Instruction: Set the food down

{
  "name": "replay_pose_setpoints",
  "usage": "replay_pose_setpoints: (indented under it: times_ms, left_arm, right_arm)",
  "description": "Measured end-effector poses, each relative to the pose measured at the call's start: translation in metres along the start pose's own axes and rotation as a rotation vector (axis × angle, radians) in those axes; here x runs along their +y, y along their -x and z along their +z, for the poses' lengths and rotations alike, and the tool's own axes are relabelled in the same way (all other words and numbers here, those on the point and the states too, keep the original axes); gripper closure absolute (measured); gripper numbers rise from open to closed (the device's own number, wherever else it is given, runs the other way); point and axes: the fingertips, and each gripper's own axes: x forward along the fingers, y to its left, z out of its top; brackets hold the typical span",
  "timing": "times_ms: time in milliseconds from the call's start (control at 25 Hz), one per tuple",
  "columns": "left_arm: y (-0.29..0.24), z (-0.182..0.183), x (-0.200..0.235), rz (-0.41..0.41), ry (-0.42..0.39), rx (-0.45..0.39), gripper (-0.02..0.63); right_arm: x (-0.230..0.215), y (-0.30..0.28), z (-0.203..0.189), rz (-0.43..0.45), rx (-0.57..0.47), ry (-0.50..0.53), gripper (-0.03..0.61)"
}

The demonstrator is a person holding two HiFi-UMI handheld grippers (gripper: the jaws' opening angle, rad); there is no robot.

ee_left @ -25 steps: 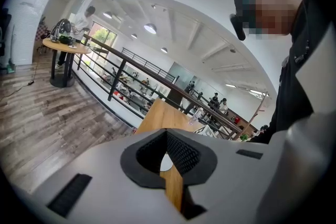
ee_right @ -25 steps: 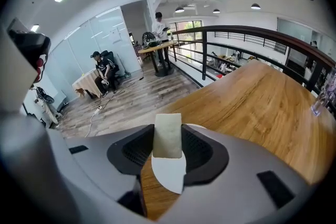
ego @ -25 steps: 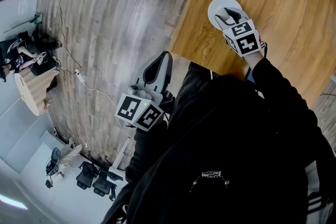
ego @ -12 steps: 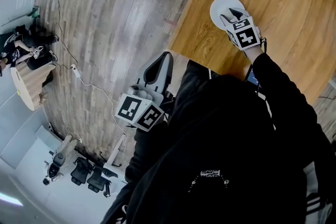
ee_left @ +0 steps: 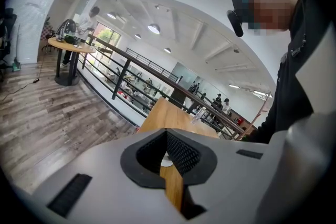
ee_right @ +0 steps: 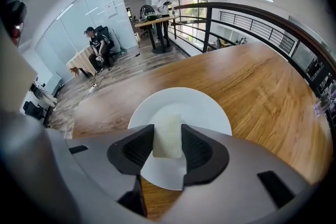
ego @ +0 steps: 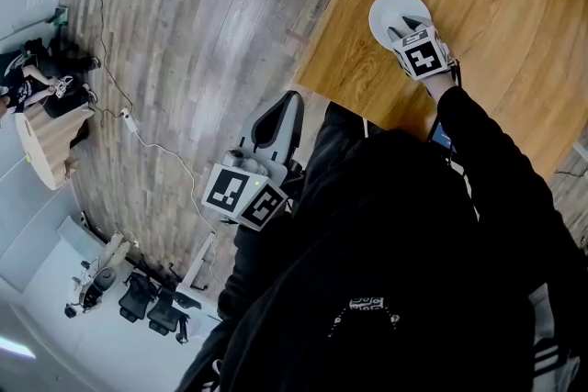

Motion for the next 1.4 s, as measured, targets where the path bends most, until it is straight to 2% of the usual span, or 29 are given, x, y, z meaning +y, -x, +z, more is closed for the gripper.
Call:
replay_pose_setpoints:
  times_ms: [400, 840, 1120, 1400]
  left_arm:
    - [0.008, -0.004, -0.002, -0.004, -0.001, -0.010, 0.615]
    - [0.004, -0.001, -0.005, -0.016, -0.025, -0.012, 0.615]
    - [0.018, 0.009, -0.007, -0.041, -0.076, -0.016, 0.615]
    - [0.009, 0.018, -0.029, -0.134, -0.146, -0.011, 0.615]
  right_arm:
    - [0.006, -0.007, -0.009, 0.007, 0.053, 0.006, 0.403]
    - [0.003, -0.013, -0.006, 0.039, 0.033, -0.032, 0.360]
    - [0.001, 0.015, 0.008, 0.033, -0.056, -0.102, 0.347]
    - [-0.004, 0.062, 0.018, 0.033, -0.184, -0.189, 0.347]
